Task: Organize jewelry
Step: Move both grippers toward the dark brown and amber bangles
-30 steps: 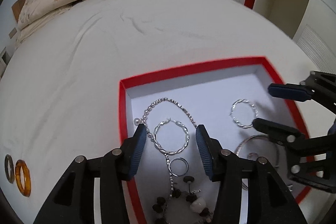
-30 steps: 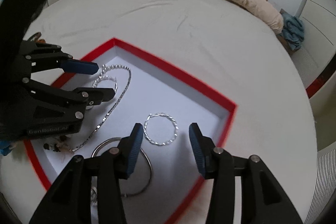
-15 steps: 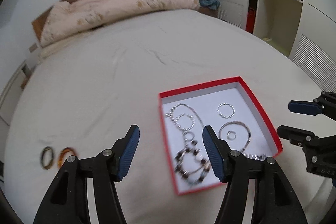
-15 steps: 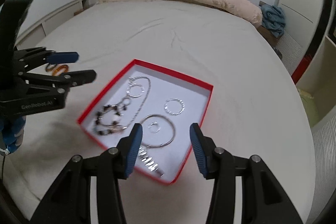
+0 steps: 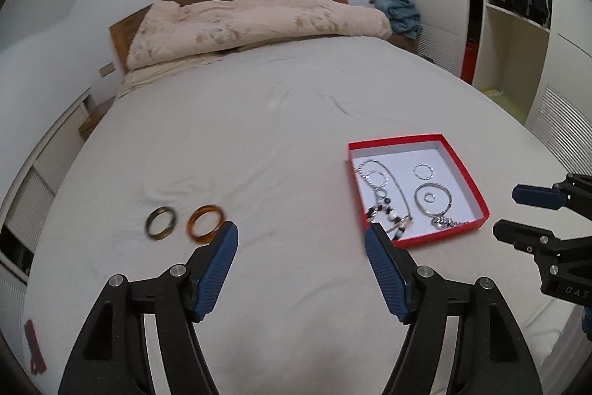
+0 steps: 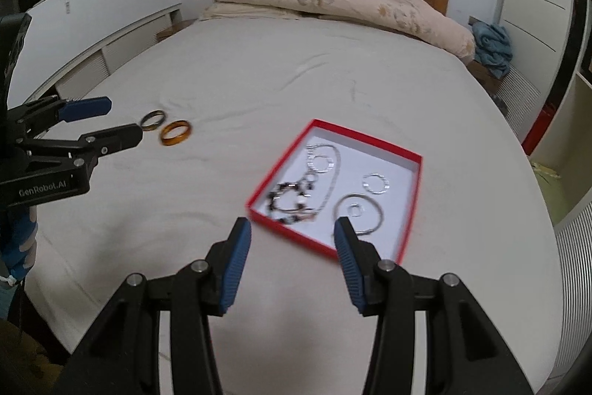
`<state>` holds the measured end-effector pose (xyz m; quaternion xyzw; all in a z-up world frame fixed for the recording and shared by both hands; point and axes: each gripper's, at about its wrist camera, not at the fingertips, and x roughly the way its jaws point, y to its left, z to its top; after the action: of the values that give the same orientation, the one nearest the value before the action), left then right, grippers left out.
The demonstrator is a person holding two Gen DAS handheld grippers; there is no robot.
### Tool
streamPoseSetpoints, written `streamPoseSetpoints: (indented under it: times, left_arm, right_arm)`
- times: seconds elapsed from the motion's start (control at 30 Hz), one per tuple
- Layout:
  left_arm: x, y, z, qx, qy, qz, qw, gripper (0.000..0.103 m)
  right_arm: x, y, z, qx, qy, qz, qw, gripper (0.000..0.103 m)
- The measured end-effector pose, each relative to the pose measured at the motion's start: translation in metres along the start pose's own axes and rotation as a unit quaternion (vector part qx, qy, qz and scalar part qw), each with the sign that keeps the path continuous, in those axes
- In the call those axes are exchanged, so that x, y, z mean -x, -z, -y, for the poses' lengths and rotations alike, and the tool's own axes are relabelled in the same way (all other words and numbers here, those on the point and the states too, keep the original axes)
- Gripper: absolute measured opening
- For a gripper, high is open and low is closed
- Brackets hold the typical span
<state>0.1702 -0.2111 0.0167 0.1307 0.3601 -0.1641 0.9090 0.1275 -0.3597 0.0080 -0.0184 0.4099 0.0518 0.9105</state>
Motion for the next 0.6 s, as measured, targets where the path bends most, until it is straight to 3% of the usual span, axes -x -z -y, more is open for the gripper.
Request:
streamPoseSetpoints:
  times: [0.27,0.6]
  left_arm:
    - [0.034,0.023,-0.041,0.027,-0.022,0.008,0.9994,0.073]
    - [0.045,0.042,-0.085,0.062,-0.043,0.005,0.9972,0.074]
  right_arm:
    - [0.017,0.001,-0.046,0.006,-0.02,0.008,1.0,0.045]
    - [0.01,-0.008,-0.085,0.021,-0.037,0.008,0.999,0.045]
